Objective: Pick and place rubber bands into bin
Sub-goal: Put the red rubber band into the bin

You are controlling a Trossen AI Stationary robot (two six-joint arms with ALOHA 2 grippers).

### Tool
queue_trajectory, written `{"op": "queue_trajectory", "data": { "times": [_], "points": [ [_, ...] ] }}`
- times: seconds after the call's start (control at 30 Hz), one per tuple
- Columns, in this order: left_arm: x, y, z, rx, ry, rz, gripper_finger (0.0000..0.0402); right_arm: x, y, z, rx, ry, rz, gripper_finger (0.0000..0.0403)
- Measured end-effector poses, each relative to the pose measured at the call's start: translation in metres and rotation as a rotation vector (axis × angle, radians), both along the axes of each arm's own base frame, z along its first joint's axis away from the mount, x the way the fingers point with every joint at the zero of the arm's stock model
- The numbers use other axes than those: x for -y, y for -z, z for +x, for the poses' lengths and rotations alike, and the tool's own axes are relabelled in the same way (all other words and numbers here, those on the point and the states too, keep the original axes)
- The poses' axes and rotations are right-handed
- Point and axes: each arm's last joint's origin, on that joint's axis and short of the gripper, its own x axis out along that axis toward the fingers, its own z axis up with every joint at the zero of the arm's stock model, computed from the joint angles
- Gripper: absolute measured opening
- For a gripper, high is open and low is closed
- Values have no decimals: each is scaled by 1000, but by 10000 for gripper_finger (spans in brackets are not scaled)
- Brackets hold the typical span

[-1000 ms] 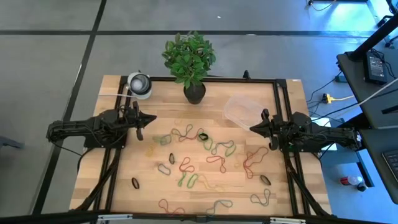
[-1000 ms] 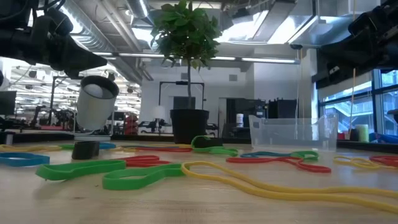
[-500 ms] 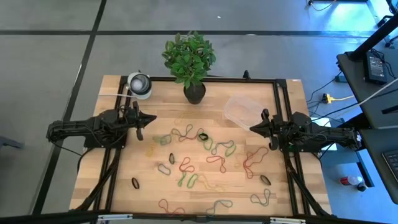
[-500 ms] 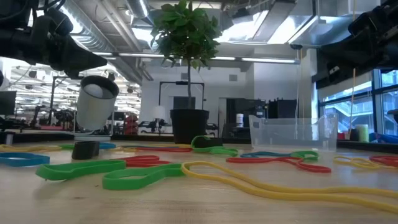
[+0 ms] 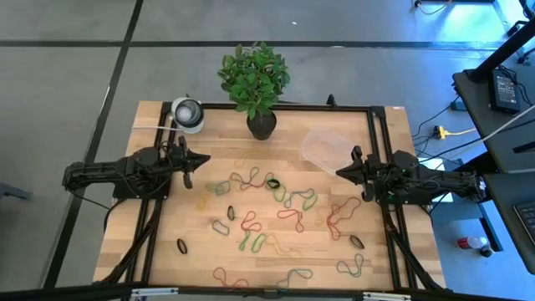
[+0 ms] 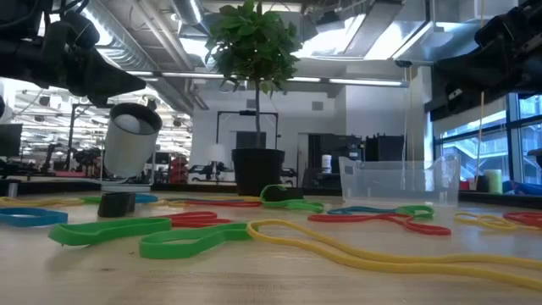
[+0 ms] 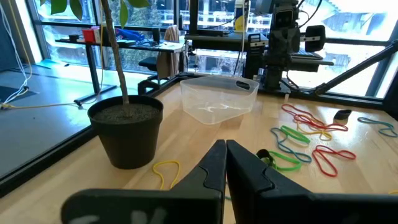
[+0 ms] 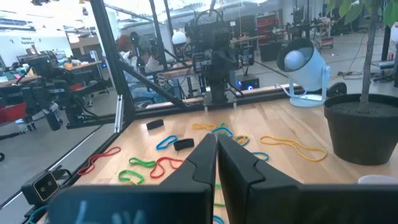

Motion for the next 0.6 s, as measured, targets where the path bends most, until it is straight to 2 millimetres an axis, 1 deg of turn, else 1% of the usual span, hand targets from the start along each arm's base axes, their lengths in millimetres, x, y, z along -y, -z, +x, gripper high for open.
{"op": "queue_trajectory", "data": {
  "times": [0.07,0.13,0.23,0.3,0.37,0.47,0.6],
  "points": [
    [0,0,0,0,0,0,6,0,-1,0,9,3,-13,20],
    [0,0,0,0,0,0,6,0,-4,0,39,8,-63,18],
    [0,0,0,0,0,0,6,-1,-17,-3,79,7,-139,7],
    [0,0,0,0,0,0,6,-1,-33,-4,80,29,-186,4],
    [0,0,0,0,0,0,6,-1,-50,-5,43,91,-206,4],
    [0,0,0,0,0,0,6,1,-83,-3,-38,200,-229,3],
    [0,0,0,0,0,0,6,3,-123,13,-193,337,-203,2]
  ]
}}
